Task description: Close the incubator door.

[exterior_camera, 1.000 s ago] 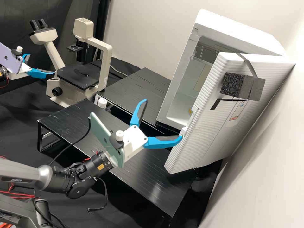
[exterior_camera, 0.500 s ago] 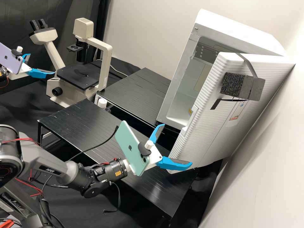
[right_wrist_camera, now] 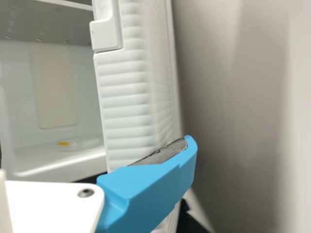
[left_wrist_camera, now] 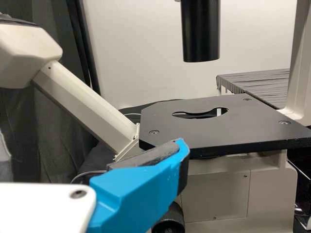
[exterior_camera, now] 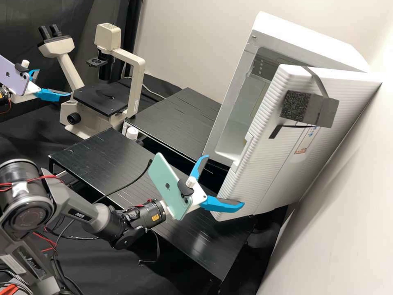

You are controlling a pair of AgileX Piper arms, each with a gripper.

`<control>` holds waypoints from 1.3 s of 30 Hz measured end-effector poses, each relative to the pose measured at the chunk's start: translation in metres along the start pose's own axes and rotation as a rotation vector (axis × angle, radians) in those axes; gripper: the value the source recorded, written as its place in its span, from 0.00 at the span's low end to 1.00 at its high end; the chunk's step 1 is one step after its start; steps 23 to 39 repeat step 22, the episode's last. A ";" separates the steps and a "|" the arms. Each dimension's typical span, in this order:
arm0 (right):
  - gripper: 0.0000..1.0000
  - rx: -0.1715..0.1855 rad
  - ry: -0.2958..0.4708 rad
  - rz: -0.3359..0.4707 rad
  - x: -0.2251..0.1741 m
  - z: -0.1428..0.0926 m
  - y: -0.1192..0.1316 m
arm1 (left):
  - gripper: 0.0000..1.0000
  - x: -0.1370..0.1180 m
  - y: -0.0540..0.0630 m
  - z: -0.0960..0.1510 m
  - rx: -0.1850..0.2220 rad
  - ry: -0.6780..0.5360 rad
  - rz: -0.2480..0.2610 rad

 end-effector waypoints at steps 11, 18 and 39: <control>1.00 -0.003 0.211 -0.205 0.006 -0.043 -0.047 | 1.00 0.000 0.000 0.000 0.000 0.000 0.000; 1.00 0.010 0.218 -0.251 0.007 -0.045 -0.066 | 1.00 0.000 0.000 0.000 0.000 0.000 0.000; 1.00 0.057 0.234 -0.260 0.005 -0.042 -0.072 | 1.00 0.000 0.000 0.000 0.000 0.000 0.000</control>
